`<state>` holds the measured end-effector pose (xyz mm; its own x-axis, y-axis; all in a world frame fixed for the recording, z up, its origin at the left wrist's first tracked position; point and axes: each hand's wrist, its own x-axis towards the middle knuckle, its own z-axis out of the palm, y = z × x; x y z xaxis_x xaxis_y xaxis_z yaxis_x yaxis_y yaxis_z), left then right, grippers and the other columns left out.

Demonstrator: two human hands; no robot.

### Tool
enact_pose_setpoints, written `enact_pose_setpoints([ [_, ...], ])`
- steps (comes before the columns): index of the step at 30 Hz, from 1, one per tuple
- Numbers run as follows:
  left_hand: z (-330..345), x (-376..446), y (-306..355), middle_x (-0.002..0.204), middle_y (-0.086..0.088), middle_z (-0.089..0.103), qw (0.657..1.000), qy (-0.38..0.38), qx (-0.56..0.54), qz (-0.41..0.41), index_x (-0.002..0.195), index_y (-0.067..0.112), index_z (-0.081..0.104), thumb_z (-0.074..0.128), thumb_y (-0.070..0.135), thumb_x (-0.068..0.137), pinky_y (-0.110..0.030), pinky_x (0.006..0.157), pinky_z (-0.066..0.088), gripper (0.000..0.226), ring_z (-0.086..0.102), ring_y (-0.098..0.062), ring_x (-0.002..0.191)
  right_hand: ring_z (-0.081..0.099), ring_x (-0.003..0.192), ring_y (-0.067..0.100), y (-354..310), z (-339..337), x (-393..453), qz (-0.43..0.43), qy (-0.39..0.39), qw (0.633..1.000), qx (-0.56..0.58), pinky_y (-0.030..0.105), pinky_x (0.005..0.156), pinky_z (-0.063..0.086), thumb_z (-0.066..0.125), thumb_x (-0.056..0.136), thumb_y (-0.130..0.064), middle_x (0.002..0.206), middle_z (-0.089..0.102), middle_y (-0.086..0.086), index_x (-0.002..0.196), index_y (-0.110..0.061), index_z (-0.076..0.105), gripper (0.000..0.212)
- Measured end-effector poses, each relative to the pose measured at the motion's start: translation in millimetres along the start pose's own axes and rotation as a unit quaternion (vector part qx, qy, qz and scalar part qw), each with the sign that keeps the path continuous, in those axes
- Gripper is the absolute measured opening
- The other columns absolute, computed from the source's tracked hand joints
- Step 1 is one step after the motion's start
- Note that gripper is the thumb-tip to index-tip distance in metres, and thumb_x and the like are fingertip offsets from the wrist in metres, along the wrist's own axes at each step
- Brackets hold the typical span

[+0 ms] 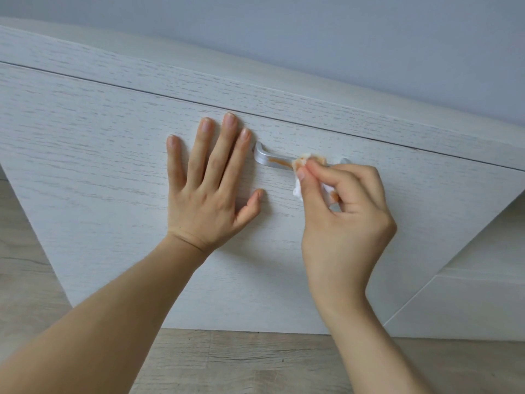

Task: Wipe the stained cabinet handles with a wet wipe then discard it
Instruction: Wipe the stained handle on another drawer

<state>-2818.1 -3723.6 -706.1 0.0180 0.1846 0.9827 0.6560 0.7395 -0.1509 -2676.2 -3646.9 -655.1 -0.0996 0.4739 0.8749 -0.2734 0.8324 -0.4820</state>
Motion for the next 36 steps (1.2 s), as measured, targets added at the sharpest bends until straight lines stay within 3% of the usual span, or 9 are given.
enact_pose_setpoints([
  [3, -0.4, 0.2, 0.8, 0.159, -0.007, 0.01, 1.0, -0.004, -0.005, -0.001, 0.15, 0.012, 0.021, 0.039, 0.05, 0.092, -0.051, 0.116, 0.004, 0.072, -0.002, -0.02, 0.147, 0.06, 0.086, -0.004, 3.6, -0.5, -0.5, 0.01, 0.027, 1.0, -0.001, 0.004, 0.077, 0.043, 0.07, 0.08, 0.0, 0.083, 0.057, -0.001, 0.087, -0.001, 0.073, 0.007],
  [6, 0.3, 0.6, 0.8, 0.152, -0.01, 0.022, 1.0, -0.003, -0.001, -0.008, 0.149, 0.011, 0.022, 0.038, 0.051, 0.092, -0.051, 0.116, 0.005, 0.071, -0.002, -0.02, 0.147, 0.059, 0.085, -0.006, 0.1, 2.4, -1.8, -0.009, 0.002, 1.0, -0.01, 0.004, 0.076, 0.043, 0.071, 0.081, -0.001, 0.082, 0.057, -0.001, 0.087, -0.001, 0.073, 0.007],
  [12, 0.0, 1.0, 0.7, 0.151, -0.01, 0.022, 1.0, -0.005, -0.006, -0.007, 0.151, 0.013, 0.019, 0.036, 0.051, 0.093, -0.051, 0.116, 0.004, 0.071, -0.003, -0.019, 0.147, 0.055, 0.085, -0.017, -2.5, 1.3, -0.9, 0.016, 0.007, 1.0, -0.017, 0.0, 0.074, 0.04, 0.071, 0.08, -0.002, 0.082, 0.057, -0.002, 0.087, -0.003, 0.073, 0.007],
  [17, -0.3, 0.5, -0.5, 0.153, -0.01, 0.02, 1.0, -0.004, -0.004, -0.001, 0.153, 0.011, 0.013, 0.038, 0.05, 0.093, -0.051, 0.116, 0.003, 0.076, -0.001, -0.021, 0.147, 0.064, 0.081, 0.001, -8.6, -8.3, 0.1, 0.036, 0.043, 0.998, 0.006, 0.006, 0.072, 0.044, 0.071, 0.082, -0.013, 0.085, 0.061, -0.001, 0.095, -0.015, 0.07, 0.014],
  [20, 0.2, 1.1, -0.1, 0.153, -0.01, 0.021, 1.0, -0.001, -0.007, -0.004, 0.153, 0.011, 0.014, 0.039, 0.05, 0.092, -0.051, 0.116, 0.004, 0.076, 0.0, -0.021, 0.147, 0.061, 0.076, -0.003, -8.2, -1.5, -0.8, 0.059, 0.035, 0.998, 0.013, 0.008, 0.071, 0.043, 0.071, 0.081, -0.016, 0.083, 0.062, -0.004, 0.092, -0.018, 0.07, 0.012],
  [27, 1.7, -0.9, 0.4, 0.16, -0.005, 0.008, 1.0, 0.011, -0.006, 0.001, 0.153, 0.011, 0.015, 0.039, 0.051, 0.092, -0.051, 0.116, 0.006, 0.076, 0.003, -0.022, 0.147, 0.061, 0.08, -0.003, -8.7, 11.2, -3.7, 0.023, 0.031, 0.999, -0.014, 0.004, 0.071, 0.042, 0.07, 0.081, -0.005, 0.08, 0.059, -0.008, 0.087, -0.007, 0.074, 0.007],
  [30, 1.4, 0.0, 0.2, 0.157, -0.006, 0.014, 1.0, 0.013, -0.006, 0.0, 0.153, 0.011, 0.016, 0.039, 0.051, 0.092, -0.051, 0.116, 0.006, 0.076, 0.003, -0.021, 0.147, 0.059, 0.079, -0.001, -8.3, 12.9, -3.2, 0.021, 0.039, 0.999, -0.011, 0.004, 0.071, 0.042, 0.07, 0.082, -0.005, 0.08, 0.059, -0.006, 0.088, -0.005, 0.074, 0.007],
  [36, -0.1, 0.6, 0.5, 0.153, -0.008, 0.021, 1.0, 0.004, -0.006, -0.007, 0.152, 0.013, 0.018, 0.04, 0.051, 0.092, -0.049, 0.116, 0.006, 0.074, 0.003, -0.02, 0.147, 0.056, 0.082, -0.017, -12.3, 17.9, -6.2, 0.03, 0.035, 0.999, 0.0, 0.001, 0.072, 0.04, 0.068, 0.082, 0.0, 0.079, 0.06, -0.006, 0.086, -0.002, 0.073, 0.007],
])
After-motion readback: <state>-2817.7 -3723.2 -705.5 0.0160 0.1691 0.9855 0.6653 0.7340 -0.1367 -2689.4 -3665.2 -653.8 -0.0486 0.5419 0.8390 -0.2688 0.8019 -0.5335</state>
